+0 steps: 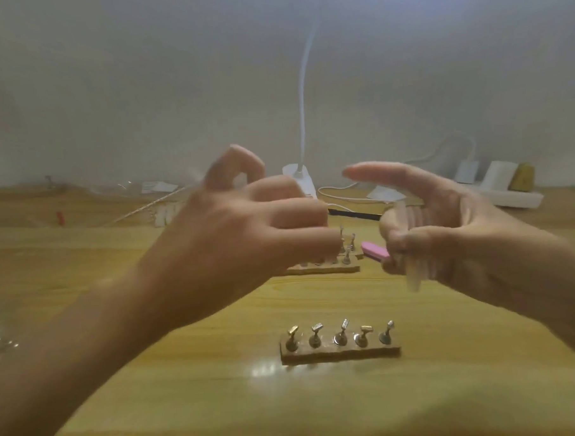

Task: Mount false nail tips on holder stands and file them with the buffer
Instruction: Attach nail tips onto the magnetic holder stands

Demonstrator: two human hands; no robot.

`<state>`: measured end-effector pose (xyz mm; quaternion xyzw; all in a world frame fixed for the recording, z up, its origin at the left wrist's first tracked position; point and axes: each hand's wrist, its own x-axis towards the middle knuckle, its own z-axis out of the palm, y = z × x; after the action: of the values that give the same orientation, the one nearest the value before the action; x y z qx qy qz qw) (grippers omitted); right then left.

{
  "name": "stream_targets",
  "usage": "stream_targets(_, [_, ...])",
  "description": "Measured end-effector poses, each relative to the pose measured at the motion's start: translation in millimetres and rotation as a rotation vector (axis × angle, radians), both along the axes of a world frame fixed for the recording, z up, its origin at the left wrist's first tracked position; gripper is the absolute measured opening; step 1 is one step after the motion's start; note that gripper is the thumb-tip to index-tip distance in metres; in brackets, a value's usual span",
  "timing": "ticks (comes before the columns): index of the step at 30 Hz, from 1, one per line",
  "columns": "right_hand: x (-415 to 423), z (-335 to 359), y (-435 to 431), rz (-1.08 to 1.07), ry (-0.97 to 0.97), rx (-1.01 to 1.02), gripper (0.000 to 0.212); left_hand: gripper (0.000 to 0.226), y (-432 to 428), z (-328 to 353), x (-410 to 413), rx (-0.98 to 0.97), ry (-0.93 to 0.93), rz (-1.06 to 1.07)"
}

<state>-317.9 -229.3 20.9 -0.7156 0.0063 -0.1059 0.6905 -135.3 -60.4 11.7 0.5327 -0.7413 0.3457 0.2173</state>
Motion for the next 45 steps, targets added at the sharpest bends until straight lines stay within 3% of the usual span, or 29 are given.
stream_targets(2, [1,-7,-22,-0.080,0.067,-0.128,0.047,0.013,-1,-2,8,0.010,0.153,0.000])
stream_targets(4, [0,-19,-46,-0.346,0.118,-0.325,0.041,0.010,-2,-6,13,0.121,0.572,-0.030])
stream_targets(6, [-1,-34,-72,-0.607,0.112,-0.332,0.041,0.012,-6,-13,19,0.247,0.962,-0.054])
stream_targets(8, [2,-50,-93,-0.758,0.123,-0.327,0.034,0.011,-10,-22,22,0.325,1.194,-0.065])
stream_targets(9, [3,-58,-101,-0.816,0.186,-0.464,0.033,0.010,-11,-26,21,0.331,1.248,-0.064])
stream_targets(11, [2,-63,-103,-0.919,0.311,-0.933,0.044,0.012,-13,-31,19,0.327,1.297,-0.054])
stream_targets(12, [1,-61,-95,-0.914,0.247,-1.074,0.050,0.015,-14,-33,17,0.325,1.309,-0.054])
stream_targets(13, [1,-57,-84,-0.825,0.136,-1.078,0.053,0.019,-14,-32,15,0.321,1.313,-0.062])
stream_targets(16, [10,-44,-26,-0.348,-0.016,-0.615,0.048,0.034,-17,-31,3,0.326,1.284,-0.077])
stream_targets(18, [19,-47,3,-0.223,-0.044,-0.452,0.053,0.038,-17,-34,-6,0.331,1.263,-0.105])
stream_targets(24, [20,-46,13,-0.445,-0.138,-0.295,0.021,0.042,-13,-32,4,0.407,1.267,-0.040])
stream_targets(28, [17,-49,3,-0.499,-0.094,-0.189,0.020,0.008,-13,-42,12,0.427,1.248,0.043])
stream_targets(32, [20,-55,7,-0.491,-0.020,-0.428,0.003,0.005,-16,-47,6,0.391,1.264,0.055])
stream_targets(36, [19,-53,15,-0.573,-0.157,-0.721,0.016,0.007,-17,-48,0,0.356,1.357,0.021])
stream_targets(41, [14,-50,27,-0.680,-0.387,-1.331,0.018,0.009,-15,-48,-6,0.343,1.526,-0.018])
stream_targets(43, [13,-48,29,-0.678,-0.406,-1.367,0.022,0.011,-15,-47,-8,0.350,1.557,-0.048])
stream_targets(45, [14,-43,29,-0.671,-0.340,-1.188,0.025,0.014,-15,-44,-9,0.358,1.529,-0.068])
